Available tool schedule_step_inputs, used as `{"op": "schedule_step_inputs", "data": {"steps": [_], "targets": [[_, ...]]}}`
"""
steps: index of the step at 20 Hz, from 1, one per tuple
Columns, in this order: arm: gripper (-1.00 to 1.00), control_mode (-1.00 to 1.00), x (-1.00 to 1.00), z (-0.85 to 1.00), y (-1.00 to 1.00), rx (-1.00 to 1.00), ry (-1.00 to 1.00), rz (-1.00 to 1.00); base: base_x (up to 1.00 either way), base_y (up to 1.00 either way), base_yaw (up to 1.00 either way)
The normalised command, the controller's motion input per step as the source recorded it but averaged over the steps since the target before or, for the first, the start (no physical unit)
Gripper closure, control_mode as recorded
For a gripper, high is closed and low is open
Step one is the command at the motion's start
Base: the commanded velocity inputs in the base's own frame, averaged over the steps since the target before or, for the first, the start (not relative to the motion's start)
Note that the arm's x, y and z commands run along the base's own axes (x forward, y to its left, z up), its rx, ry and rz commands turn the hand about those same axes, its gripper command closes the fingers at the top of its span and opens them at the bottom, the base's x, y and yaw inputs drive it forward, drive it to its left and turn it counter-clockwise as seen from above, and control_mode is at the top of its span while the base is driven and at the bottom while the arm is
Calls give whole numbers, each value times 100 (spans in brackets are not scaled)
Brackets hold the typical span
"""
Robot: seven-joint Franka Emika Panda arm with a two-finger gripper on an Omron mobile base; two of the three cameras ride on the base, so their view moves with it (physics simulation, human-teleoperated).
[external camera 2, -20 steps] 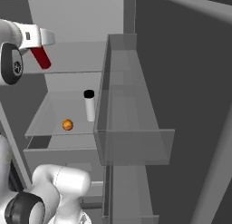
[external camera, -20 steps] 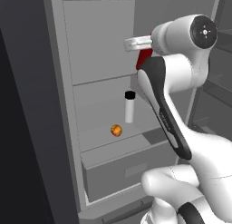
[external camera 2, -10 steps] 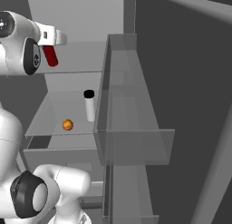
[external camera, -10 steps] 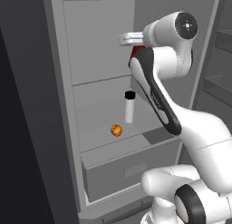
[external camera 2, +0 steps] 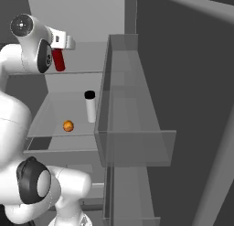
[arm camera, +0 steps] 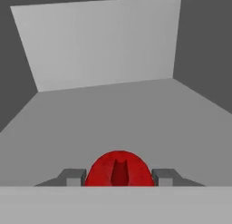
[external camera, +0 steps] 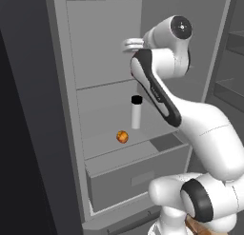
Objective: Place the ketchup and mayonnaise from the counter to the top shelf of the fridge. If the existing items in the fridge are on the top shelf, move them to other shelves.
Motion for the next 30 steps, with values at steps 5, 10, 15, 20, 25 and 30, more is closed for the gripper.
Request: {"op": "schedule_step_inputs", "data": {"steps": [5,10,15,20,25,30], "targets": [[100,-100,42,-29,0,0,3,0,0,0,0],[100,-100,24,-6,1,-5,0,0,0,0,0],[100,-100,15,1,7,-4,0,0,0,0,0],[100,-100,41,0,0,-2,0,0,0,0,0],[100,-100,46,-3,0,-1,0,0,0,0,0],[100,-100,29,-33,2,-1,1,0,0,0,0]]}}
